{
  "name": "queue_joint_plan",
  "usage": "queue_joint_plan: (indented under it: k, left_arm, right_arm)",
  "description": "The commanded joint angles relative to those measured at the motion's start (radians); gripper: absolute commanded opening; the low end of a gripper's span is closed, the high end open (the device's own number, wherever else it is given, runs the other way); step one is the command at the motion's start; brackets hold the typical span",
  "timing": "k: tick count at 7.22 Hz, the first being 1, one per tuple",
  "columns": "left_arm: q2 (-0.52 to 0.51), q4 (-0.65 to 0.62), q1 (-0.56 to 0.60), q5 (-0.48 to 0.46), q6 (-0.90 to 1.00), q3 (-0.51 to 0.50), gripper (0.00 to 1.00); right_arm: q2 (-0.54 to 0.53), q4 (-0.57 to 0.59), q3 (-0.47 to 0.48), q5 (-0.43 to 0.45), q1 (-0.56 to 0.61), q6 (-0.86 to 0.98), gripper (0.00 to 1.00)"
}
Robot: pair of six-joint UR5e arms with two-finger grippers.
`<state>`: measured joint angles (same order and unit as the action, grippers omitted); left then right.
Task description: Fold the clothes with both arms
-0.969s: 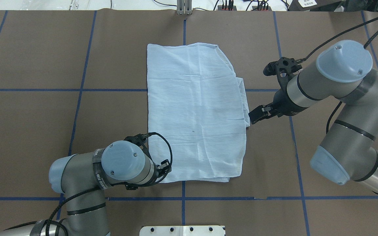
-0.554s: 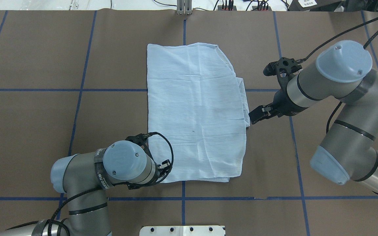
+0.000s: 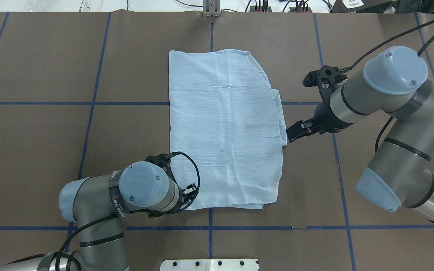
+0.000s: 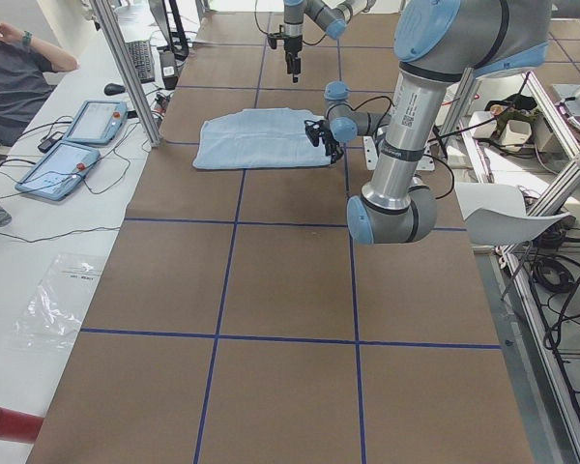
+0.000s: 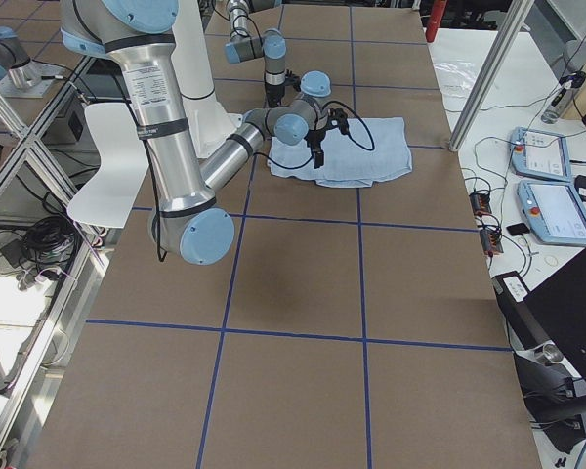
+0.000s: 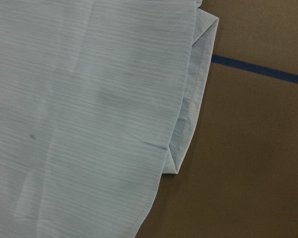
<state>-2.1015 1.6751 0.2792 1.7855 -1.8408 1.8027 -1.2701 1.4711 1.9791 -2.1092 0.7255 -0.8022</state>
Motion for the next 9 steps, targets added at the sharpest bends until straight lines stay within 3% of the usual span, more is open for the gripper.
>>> queue_joint_plan:
  k: [1, 2, 4, 5, 6, 9]
  left_arm:
    - [0.000, 0.000, 0.000, 0.000, 0.000, -0.003, 0.51]
    - [0.001, 0.000, 0.000, 0.000, 0.000, -0.005, 0.46]
    - [0.000, 0.000, 0.000, 0.000, 0.000, -0.008, 0.44]
    - [-0.002, 0.000, 0.000, 0.000, 0.000, -0.006, 0.35]
    - [-0.005, 0.000, 0.000, -0.002, 0.000, -0.005, 0.04]
    - [-0.011, -0.003, 0.009, 0.005, 0.005, 0.029, 0.00]
  right_arm:
    - [0.000, 0.000, -0.002, 0.000, -0.001, 0.000, 1.00]
    - [0.000, 0.000, -0.002, 0.000, -0.001, 0.000, 1.00]
    - [0.000, 0.003, -0.003, 0.002, -0.001, 0.000, 1.00]
    - [0.000, 0.003, -0.005, 0.002, -0.001, 0.000, 1.00]
    - [0.000, 0.003, -0.003, 0.002, -0.001, 0.000, 1.00]
    - [0.006, -0.002, 0.000, 0.043, -0.040, -0.120, 1.00]
